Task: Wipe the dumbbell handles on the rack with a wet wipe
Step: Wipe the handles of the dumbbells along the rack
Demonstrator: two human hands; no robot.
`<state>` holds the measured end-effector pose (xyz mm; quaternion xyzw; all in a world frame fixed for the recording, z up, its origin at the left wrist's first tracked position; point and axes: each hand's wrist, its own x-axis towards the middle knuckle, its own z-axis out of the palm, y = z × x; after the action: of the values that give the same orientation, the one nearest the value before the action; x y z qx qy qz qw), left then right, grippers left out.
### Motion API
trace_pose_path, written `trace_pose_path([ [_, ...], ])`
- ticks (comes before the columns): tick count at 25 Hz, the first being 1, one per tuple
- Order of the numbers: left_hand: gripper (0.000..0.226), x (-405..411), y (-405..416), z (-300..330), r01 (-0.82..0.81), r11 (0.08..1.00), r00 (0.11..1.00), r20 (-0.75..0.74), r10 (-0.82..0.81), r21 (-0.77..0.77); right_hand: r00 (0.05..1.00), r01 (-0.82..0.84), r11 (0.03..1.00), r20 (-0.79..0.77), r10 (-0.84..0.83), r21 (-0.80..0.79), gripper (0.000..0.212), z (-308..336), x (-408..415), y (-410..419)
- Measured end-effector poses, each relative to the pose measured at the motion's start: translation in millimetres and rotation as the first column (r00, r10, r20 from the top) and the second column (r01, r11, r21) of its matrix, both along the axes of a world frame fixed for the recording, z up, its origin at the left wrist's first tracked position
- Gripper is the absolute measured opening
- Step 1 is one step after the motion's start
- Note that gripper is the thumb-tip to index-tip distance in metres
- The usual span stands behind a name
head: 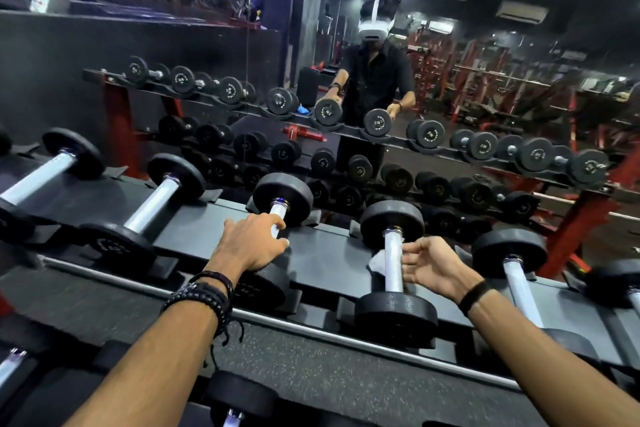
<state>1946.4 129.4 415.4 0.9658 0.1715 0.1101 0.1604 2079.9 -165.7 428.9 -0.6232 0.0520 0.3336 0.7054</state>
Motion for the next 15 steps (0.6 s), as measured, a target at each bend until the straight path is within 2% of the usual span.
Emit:
trace_pose_path([
  [2,0.038,-2,-1,1,-0.005,1.0,1.0,0.006,0.005,-0.005,0.995,0.094,0.994,0.023,-0.095,0.049,0.014,1,10,17],
  [4,0.038,-3,0,3,-0.01,1.0,1.0,0.001,0.01,-0.013,0.993,0.108,0.993,0.031,-0.11,0.055,0.015,-3,12,29],
  [8,0.039,-2,1,1,-0.012,1.0,1.0,0.005,0.012,-0.017,0.986,-0.167,0.985,-0.004,0.167,-0.049,0.027,-17,-2,19],
  [11,0.039,-1,4,-1,-0.009,1.0,1.0,0.006,0.009,-0.029,0.97,-0.245,0.963,-0.02,0.244,-0.113,0.026,-22,0,17],
  [15,0.037,-2,4,0,-0.007,1.0,1.0,0.006,0.007,-0.03,0.995,-0.056,0.991,0.076,0.066,-0.123,0.013,-18,23,41],
])
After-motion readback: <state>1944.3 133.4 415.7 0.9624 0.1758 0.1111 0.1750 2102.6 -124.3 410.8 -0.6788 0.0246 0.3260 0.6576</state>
